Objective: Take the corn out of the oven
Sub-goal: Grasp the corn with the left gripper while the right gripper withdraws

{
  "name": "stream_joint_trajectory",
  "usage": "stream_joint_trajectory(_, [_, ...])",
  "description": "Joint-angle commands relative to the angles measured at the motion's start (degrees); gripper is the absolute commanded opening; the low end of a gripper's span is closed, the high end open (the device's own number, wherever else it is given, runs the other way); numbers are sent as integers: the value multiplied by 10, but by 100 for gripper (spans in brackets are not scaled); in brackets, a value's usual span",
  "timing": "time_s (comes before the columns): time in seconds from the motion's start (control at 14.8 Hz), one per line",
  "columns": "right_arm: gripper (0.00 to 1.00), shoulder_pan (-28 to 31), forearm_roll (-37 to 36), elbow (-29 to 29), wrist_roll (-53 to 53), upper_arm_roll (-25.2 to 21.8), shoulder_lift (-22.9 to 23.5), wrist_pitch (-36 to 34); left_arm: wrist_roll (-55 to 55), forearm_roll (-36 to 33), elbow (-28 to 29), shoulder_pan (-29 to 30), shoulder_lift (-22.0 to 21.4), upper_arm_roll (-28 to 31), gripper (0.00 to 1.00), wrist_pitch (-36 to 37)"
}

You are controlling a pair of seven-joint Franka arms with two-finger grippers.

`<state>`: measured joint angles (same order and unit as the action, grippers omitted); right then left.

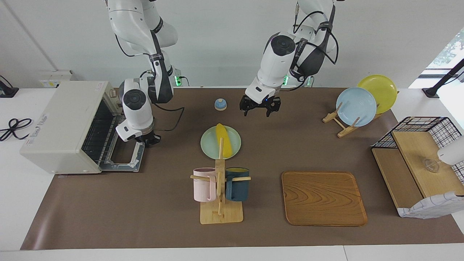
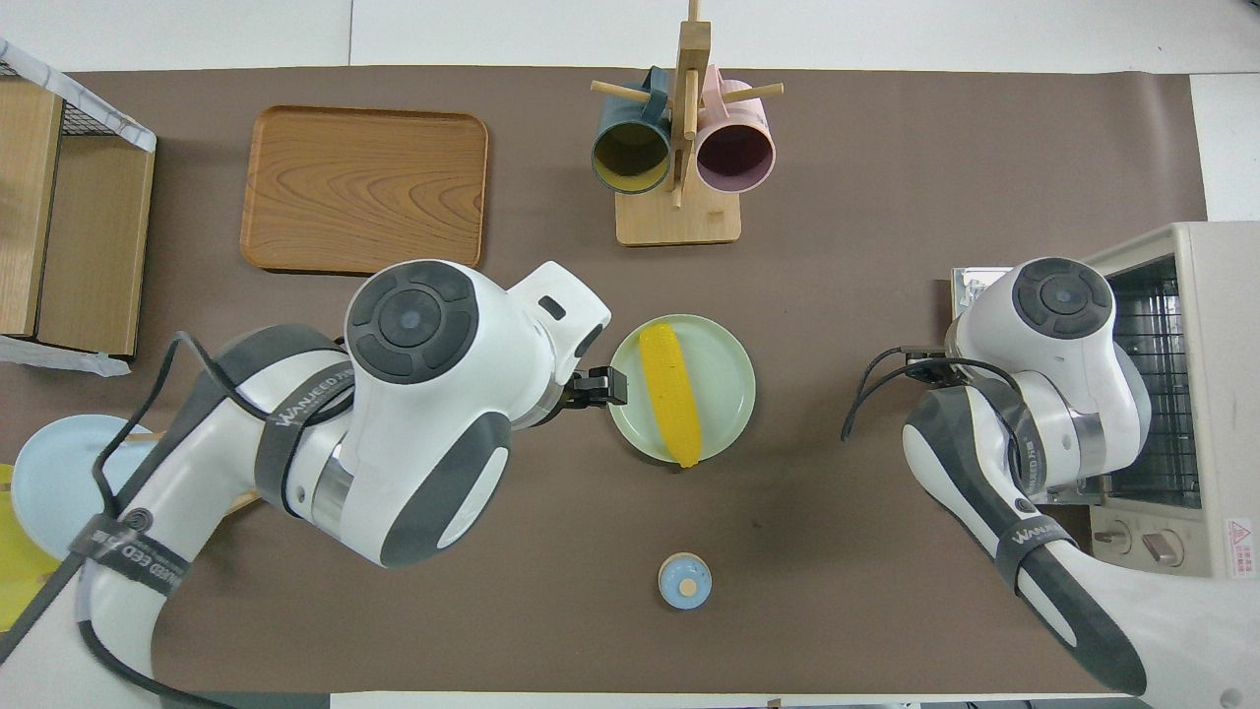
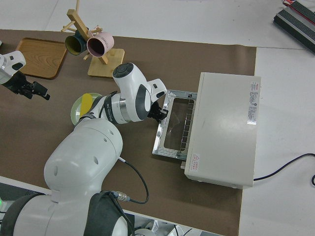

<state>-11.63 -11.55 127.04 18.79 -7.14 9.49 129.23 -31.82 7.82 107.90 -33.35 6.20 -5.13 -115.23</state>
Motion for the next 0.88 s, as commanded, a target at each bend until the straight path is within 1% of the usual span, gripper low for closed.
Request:
stream_joint_trajectory(0.0, [0,18,-15,-7,-39,3,-16,-47,-16,10,-1,-28,20,10,100,-33])
stream_joint_trajectory(0.07, [0,20,-16,-29,-55,2,-17,-78,-31,11,-1,-38,28,10,100,-46])
stream_joint_trajectory(0.2, [0,23,-17,-58,-79,1,-32,-131,-68,10,-3,-58,56,10,100,-85])
stream_joint_trajectory(0.34, [0,34,-26,-68,-92,1,-57,-169,-72,11,-14,-63,80,11,100,-102])
stream_joint_trajectory(0.54, [0,78,-28,-69,-157,1,-86,-191,-117,10,-55,-80,143,12,100,-122])
stream_joint_trajectory(0.61, [0,99,-28,-69,-181,1,-90,-190,-121,10,-57,-81,153,12,100,-140])
stream_joint_trajectory(0.74, [0,131,-28,-69,-212,1,-91,-188,-120,5,-59,-80,163,12,100,-146])
stream_joint_trajectory(0.81, [0,136,-28,-69,-218,1,-91,-191,-121,4,-65,-80,172,12,100,-149])
